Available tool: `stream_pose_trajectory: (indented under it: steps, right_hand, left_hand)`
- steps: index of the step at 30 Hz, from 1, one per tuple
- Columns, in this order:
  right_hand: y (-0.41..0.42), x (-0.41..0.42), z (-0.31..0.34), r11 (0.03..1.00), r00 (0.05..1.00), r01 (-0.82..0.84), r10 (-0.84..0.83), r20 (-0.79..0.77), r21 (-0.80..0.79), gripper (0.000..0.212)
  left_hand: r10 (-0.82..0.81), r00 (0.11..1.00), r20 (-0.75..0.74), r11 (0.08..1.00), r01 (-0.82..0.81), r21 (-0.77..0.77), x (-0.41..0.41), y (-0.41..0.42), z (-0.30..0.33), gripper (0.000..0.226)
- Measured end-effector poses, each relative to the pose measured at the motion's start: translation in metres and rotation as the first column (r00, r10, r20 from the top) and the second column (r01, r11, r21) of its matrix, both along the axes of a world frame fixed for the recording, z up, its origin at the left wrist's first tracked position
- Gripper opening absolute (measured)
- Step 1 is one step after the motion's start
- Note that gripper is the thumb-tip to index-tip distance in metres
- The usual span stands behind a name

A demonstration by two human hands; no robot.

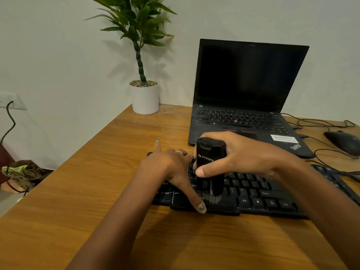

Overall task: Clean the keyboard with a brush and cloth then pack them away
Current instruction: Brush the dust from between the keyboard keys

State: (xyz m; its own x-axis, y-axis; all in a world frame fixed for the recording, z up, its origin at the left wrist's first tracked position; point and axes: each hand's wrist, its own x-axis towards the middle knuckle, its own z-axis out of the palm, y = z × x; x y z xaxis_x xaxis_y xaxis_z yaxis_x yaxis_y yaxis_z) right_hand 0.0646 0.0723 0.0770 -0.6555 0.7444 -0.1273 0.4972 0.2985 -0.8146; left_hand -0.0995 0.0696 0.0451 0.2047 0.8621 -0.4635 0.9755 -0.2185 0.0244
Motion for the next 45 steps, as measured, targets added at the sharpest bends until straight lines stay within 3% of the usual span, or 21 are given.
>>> stream_pose_trajectory:
  steps: [4,8,12,16,21,25,28,30,33,35,37,39,41,45]
  right_hand:
    - [0.004,-0.002,-0.005,0.980,0.986,0.164,-0.158,-0.055,0.116,0.034]
    - [-0.002,-0.005,-0.004,0.997,0.998,0.045,-0.042,-0.048,0.067,0.031]
    - [0.000,-0.009,-0.009,0.954,0.982,0.187,-0.181,-0.049,0.234,0.036]
    - [-0.003,-0.007,-0.003,0.982,0.998,0.022,-0.033,0.061,0.185,0.031]
    - [-0.006,-0.015,-0.009,0.948,0.989,0.147,-0.145,-0.028,0.283,0.033]
    - [-0.007,-0.008,0.000,0.988,0.996,-0.010,-0.003,0.084,0.155,0.033]
    - [-0.004,-0.008,-0.004,0.941,0.982,0.134,-0.169,0.087,0.312,0.037]
    - [-0.004,-0.011,-0.008,0.919,0.984,0.150,-0.175,0.035,0.364,0.036]
    - [-0.003,-0.006,-0.001,0.982,0.998,-0.025,0.013,0.062,0.189,0.030]
    - [0.004,0.003,0.003,0.994,0.997,0.006,-0.014,0.074,0.105,0.035]
    - [0.012,0.007,-0.002,0.964,0.975,0.165,-0.191,0.110,0.206,0.045]
    - [0.016,0.003,-0.012,0.865,0.925,0.289,-0.362,0.112,0.411,0.055]
    - [0.015,-0.001,-0.019,0.819,0.926,0.290,-0.371,0.072,0.495,0.058]
    - [0.021,0.006,-0.016,0.930,0.971,0.232,-0.237,-0.017,0.286,0.040]
  left_hand:
    - [0.008,1.000,-0.016,1.000,-0.008,-0.010,0.001,-0.001,0.001,0.132]
    - [0.002,1.000,0.007,1.000,-0.001,-0.016,0.000,0.001,0.000,0.128]
    - [0.013,1.000,-0.011,1.000,-0.013,-0.023,0.000,0.001,0.000,0.132]
    - [-0.002,1.000,-0.007,1.000,0.002,-0.027,-0.001,0.002,-0.002,0.128]
    - [-0.008,1.000,-0.017,0.999,0.008,-0.037,0.000,0.001,0.000,0.127]
    - [-0.020,1.000,-0.012,0.999,0.020,-0.037,-0.001,0.002,-0.001,0.122]
    - [-0.016,1.000,-0.017,1.000,0.015,-0.010,-0.001,0.002,-0.003,0.130]
    - [-0.008,1.000,-0.001,1.000,0.008,-0.005,-0.002,0.002,-0.003,0.130]
    - [-0.010,1.000,0.009,1.000,0.010,-0.008,-0.001,0.002,-0.002,0.129]
    - [-0.005,1.000,-0.019,1.000,0.005,-0.003,0.000,0.002,-0.002,0.134]
    - [0.007,0.999,-0.040,1.000,-0.007,-0.004,0.001,0.001,-0.001,0.137]
    - [0.018,0.999,-0.038,1.000,-0.018,-0.006,0.002,0.000,0.000,0.137]
    - [0.018,0.999,-0.038,1.000,-0.018,-0.009,0.003,0.000,0.001,0.137]
    - [0.013,0.999,-0.035,1.000,-0.014,-0.011,0.002,0.000,0.001,0.135]
